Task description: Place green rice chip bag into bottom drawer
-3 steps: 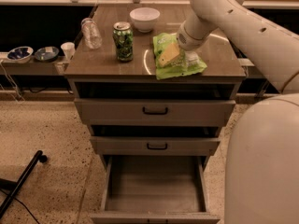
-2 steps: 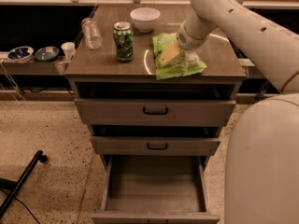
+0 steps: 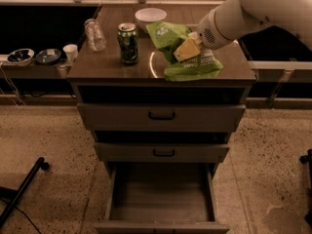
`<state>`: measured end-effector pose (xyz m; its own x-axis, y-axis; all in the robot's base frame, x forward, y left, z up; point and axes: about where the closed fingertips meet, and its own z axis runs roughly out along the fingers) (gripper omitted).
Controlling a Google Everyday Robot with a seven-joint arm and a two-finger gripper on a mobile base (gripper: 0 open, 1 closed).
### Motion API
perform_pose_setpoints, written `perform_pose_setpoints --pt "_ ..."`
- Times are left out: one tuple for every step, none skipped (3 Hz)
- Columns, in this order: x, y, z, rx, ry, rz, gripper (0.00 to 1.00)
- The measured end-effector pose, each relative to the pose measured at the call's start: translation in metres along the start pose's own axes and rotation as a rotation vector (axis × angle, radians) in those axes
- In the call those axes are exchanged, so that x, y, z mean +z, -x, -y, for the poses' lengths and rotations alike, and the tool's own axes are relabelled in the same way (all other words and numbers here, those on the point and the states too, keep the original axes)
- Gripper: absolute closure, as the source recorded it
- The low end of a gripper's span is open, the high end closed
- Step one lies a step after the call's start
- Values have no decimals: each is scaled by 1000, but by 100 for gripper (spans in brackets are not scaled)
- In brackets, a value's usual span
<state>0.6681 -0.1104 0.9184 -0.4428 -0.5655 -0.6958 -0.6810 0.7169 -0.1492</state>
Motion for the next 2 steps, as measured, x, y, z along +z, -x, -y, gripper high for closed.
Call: perform_pose_setpoints --pt "-68 22 -77 -114 32 161 100" --pt "-86 16 -95 -133 56 191 100"
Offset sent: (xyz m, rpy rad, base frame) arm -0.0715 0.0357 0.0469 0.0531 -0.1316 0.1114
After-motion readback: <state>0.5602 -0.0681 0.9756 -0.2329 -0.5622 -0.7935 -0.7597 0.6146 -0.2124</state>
